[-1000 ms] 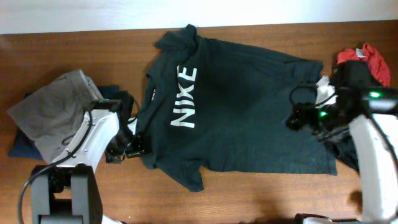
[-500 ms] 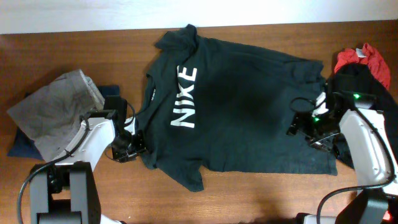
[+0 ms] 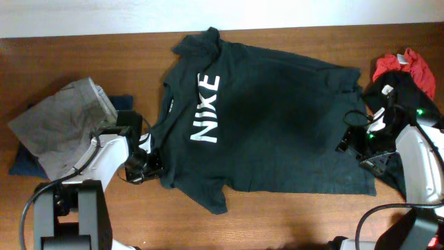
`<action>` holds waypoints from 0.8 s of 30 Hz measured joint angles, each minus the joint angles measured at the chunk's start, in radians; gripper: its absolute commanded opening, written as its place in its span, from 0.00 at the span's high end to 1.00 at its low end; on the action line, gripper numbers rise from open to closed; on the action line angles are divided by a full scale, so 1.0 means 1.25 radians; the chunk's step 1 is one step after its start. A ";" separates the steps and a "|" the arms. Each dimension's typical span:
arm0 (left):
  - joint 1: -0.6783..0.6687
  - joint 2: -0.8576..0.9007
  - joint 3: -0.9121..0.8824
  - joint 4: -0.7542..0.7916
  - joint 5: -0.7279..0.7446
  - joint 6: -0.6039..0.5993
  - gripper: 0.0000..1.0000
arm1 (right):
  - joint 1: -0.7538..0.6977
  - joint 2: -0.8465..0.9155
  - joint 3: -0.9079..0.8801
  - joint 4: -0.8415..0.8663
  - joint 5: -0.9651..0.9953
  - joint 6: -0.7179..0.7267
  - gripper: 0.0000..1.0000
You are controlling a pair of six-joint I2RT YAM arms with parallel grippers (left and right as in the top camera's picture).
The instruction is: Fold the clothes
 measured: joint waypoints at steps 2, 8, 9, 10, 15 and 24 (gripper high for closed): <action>0.018 0.000 0.000 0.000 -0.003 0.000 0.99 | 0.000 0.000 -0.022 0.012 0.004 -0.002 0.66; 0.114 0.000 0.030 0.000 -0.006 -0.001 1.00 | -0.001 0.013 -0.115 0.074 0.018 0.019 0.78; 0.128 0.000 0.039 0.000 -0.005 -0.001 0.99 | -0.001 0.016 -0.127 0.089 0.019 0.025 0.79; 0.138 0.000 0.048 0.001 -0.003 -0.001 1.00 | -0.001 0.021 -0.140 0.106 0.019 0.028 0.80; 0.163 0.000 0.079 0.002 0.000 -0.001 0.99 | -0.001 0.043 -0.190 0.185 0.025 0.045 0.81; 0.163 0.000 0.198 -0.044 0.003 0.007 0.99 | -0.001 0.081 -0.245 0.296 0.028 0.074 0.85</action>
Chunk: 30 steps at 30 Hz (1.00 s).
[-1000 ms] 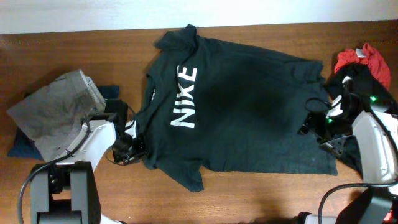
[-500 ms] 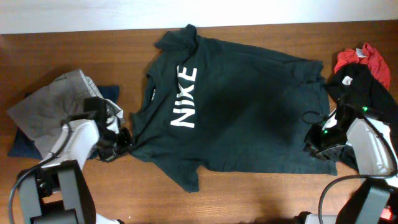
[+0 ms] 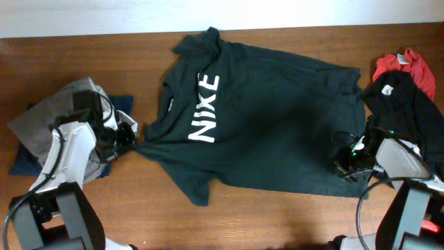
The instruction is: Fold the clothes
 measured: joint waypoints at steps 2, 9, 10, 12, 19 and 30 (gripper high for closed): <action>0.000 0.000 0.039 -0.027 0.000 0.010 1.00 | 0.000 0.011 -0.002 0.005 0.000 0.002 0.85; 0.000 0.000 0.110 -0.105 0.000 0.049 0.81 | 0.000 0.013 -0.003 0.005 0.007 0.002 0.86; 0.001 0.000 0.110 -0.118 0.000 0.050 0.75 | 0.000 0.013 -0.003 0.003 0.011 0.002 0.85; 0.001 0.000 0.110 -0.133 0.000 0.056 0.70 | 0.000 0.013 -0.003 -0.001 0.019 0.004 0.71; 0.001 0.000 0.110 -0.155 0.002 0.097 0.66 | 0.000 0.013 0.005 -0.025 0.023 -0.008 0.43; -0.230 -0.042 0.111 -0.197 0.013 0.278 0.58 | 0.000 -0.051 0.205 -0.154 0.005 -0.025 0.16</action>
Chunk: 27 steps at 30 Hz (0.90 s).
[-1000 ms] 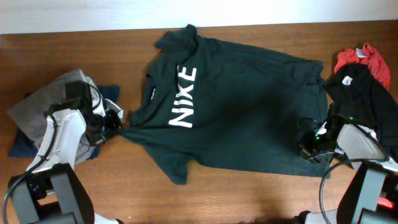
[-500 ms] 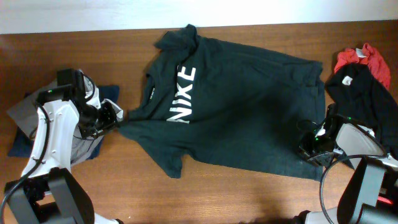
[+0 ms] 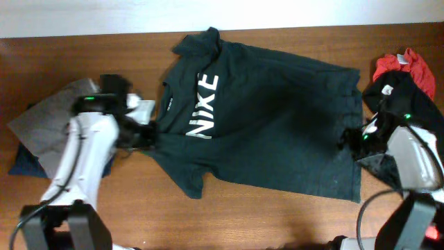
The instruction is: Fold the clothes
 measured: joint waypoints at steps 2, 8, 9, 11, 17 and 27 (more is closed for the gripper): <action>-0.079 0.000 0.000 0.000 -0.016 0.018 0.51 | 0.000 -0.017 0.052 -0.025 0.000 -0.001 0.13; -0.257 0.000 -0.014 -0.015 -0.044 0.038 0.39 | 0.000 -0.030 0.139 -0.052 -0.003 -0.002 0.10; -0.276 -0.001 -0.024 -0.014 -0.046 0.036 0.38 | 0.000 -0.030 0.141 -0.053 -0.003 -0.002 0.10; -0.309 -0.002 -0.056 0.001 -0.049 0.032 0.36 | 0.000 -0.030 0.141 -0.058 -0.003 -0.003 0.10; -0.342 -0.002 -0.159 0.053 -0.050 -0.014 0.27 | 0.000 -0.030 0.141 -0.061 -0.003 -0.002 0.10; -0.342 0.059 -0.221 0.110 -0.037 -0.079 0.30 | 0.000 -0.030 0.141 -0.066 -0.003 -0.003 0.10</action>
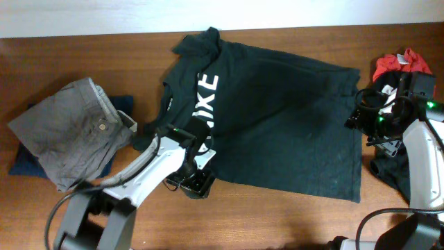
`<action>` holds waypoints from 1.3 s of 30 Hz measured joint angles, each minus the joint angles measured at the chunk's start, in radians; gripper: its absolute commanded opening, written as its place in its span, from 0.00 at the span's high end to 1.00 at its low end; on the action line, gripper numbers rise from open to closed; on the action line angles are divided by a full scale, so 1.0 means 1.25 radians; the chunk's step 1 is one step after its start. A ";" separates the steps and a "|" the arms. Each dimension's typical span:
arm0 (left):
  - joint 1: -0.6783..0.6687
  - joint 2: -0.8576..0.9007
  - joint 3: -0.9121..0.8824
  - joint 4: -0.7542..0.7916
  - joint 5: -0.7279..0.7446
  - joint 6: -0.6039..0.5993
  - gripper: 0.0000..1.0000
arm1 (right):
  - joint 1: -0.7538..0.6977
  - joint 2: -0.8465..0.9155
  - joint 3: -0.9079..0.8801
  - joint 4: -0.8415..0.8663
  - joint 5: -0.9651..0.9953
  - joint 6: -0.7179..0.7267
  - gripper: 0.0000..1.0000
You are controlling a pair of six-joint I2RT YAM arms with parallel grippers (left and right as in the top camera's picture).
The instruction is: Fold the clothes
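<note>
A dark T-shirt [277,118] with white lettering lies spread across the wooden table [277,222], collar to the left and hem to the right. My left gripper [197,184] sits at the shirt's near left edge, shut on the fabric. The near sleeve is turned in under it, and the arm hides the lower letters. My right gripper [355,119] is at the hem on the right edge. Its jaws are too small and dark to read.
Grey trousers [69,128] lie on a dark blue garment [21,165] at the left. At the far right are a red garment [406,64] and a black garment [388,170], beside and under my right arm.
My left gripper has moved from the shirt's left shoulder to its near left edge, farther right. The near sleeve no longer sticks out. My right gripper has moved up along the hem.
My left gripper first held the shirt's near left shoulder by the sleeve, then stood farther left with the fabric stretched out. Then it was back beside the lettering, and now the sleeve is turned in. My right gripper stayed at the hem, shifting along it.
</note>
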 measured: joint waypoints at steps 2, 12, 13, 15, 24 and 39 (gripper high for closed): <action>0.000 0.032 0.000 0.014 0.003 -0.006 0.41 | 0.000 0.000 0.000 -0.007 0.000 0.000 0.10; 0.001 0.104 0.001 0.002 0.003 -0.031 0.99 | 0.000 0.000 0.000 -0.017 0.000 0.000 0.10; 0.001 0.104 0.001 -0.017 0.006 -0.033 1.00 | 0.000 0.000 0.000 -0.017 0.000 0.000 0.10; 0.001 0.104 0.007 -0.087 0.023 -0.038 0.99 | 0.000 0.000 0.000 -0.018 0.000 0.000 0.10; -0.002 0.052 0.109 -0.403 0.075 -0.021 0.99 | 0.000 0.000 0.000 -0.015 0.000 0.000 0.10; -0.009 -0.002 0.170 -0.311 0.030 -0.017 1.00 | 0.000 0.000 0.000 -0.009 0.000 0.000 0.10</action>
